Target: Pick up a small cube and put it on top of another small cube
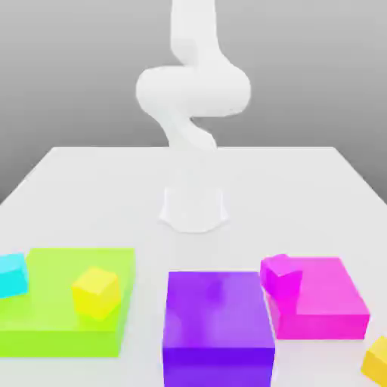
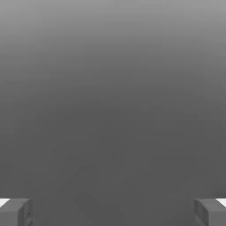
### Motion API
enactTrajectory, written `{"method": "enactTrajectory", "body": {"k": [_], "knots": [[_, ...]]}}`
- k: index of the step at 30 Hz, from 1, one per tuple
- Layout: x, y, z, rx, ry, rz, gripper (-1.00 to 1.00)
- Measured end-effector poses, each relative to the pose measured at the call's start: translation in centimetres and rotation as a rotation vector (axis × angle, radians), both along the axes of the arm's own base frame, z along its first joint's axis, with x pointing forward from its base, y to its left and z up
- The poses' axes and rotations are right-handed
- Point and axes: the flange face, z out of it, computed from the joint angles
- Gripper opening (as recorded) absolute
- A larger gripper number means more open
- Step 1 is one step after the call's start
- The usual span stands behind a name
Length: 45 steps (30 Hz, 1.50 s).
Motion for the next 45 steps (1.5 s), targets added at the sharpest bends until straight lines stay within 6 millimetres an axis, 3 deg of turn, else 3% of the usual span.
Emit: {"method": "enactTrajectory", "body": {"k": [8, 16, 20, 24, 30, 34, 35, 41, 43, 45], "knots": [[8.5, 6.9, -10.4, -0.089, 0.192, 0.135, 0.0], [12.9, 14.5, -22.9, -0.163, 0.373, 0.292, 0.0], [13.2, 19.1, -29.7, -0.196, 0.461, 0.392, 0.0], [12.8, 22.2, -36.6, -0.218, 0.55, 0.468, 0.0], [9.9, 27.2, -47.1, -0.243, 0.684, 0.599, 0.0], [9.2, 28.1, -53.3, -0.245, 0.709, 0.624, 0.0], [9.1, 28.1, -54.7, -0.246, 0.71, 0.625, -1.0], [9.0, 28.1, -55.4, -0.245, 0.71, 0.626, -1.0], [9.1, 28.2, -54.0, -0.245, 0.71, 0.626, -1.0], [9.1, 28.2, -51.4, -0.245, 0.711, 0.626, -1.0]]}}
